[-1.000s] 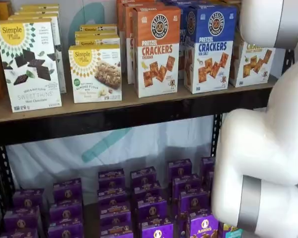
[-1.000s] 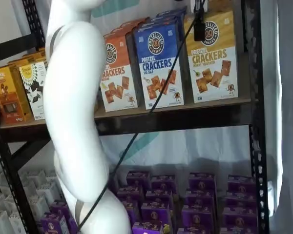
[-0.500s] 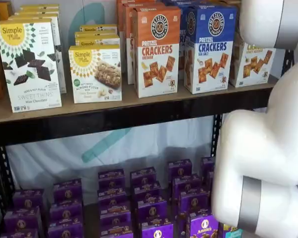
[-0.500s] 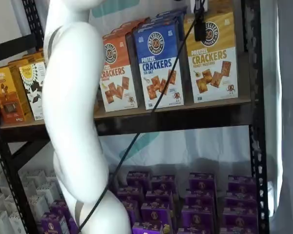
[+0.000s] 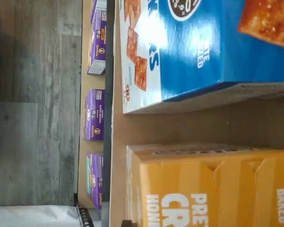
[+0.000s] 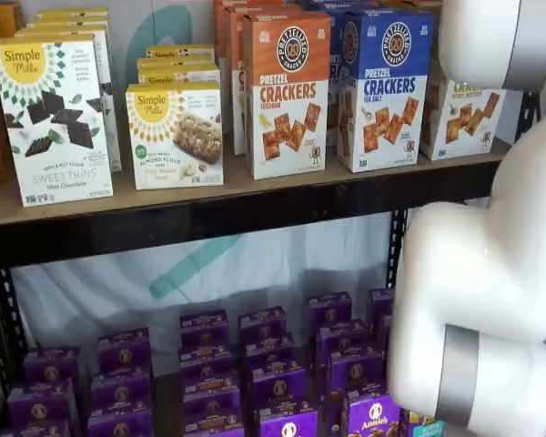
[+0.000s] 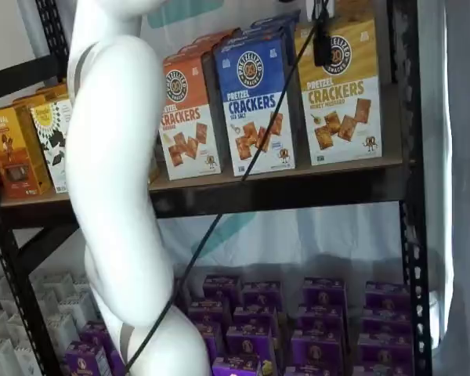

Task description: Retrieve the yellow and white box located on the top shelf, the sixth one from the left

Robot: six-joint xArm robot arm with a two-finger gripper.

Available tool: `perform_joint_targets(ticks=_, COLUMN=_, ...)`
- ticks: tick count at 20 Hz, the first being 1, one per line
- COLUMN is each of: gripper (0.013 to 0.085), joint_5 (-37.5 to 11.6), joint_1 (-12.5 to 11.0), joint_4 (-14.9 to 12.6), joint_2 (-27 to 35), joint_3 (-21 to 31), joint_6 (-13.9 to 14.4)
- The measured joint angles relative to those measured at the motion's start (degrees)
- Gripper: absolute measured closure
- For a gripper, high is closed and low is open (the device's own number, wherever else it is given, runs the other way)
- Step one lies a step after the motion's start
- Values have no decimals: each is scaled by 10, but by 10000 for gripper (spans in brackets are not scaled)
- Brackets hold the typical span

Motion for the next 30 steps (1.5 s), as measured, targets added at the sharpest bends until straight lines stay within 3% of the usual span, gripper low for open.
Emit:
perform_joint_targets(ticks=4, gripper=330, joint_5=2, joint_1=-1, joint_4=2, joint_2=1, joint_3=-3, joint_6=0)
perform_joint_targets(ticks=20, gripper=330, joint_5=9, joint_1=-5, joint_4=6, joint_2=-2, joint_3=-4, joint_6=-2)
perform_joint_targets(ticks=21, gripper=370, joint_5=9, joint_1=-6, joint_4=7, joint_2=-3, joint_3=-4, joint_6=-2)
perform_joint_targets(ticks=30, gripper=370, joint_5=9, joint_1=-6, joint_4=1, joint_2=-15, joint_3=6, joint_6=-4)
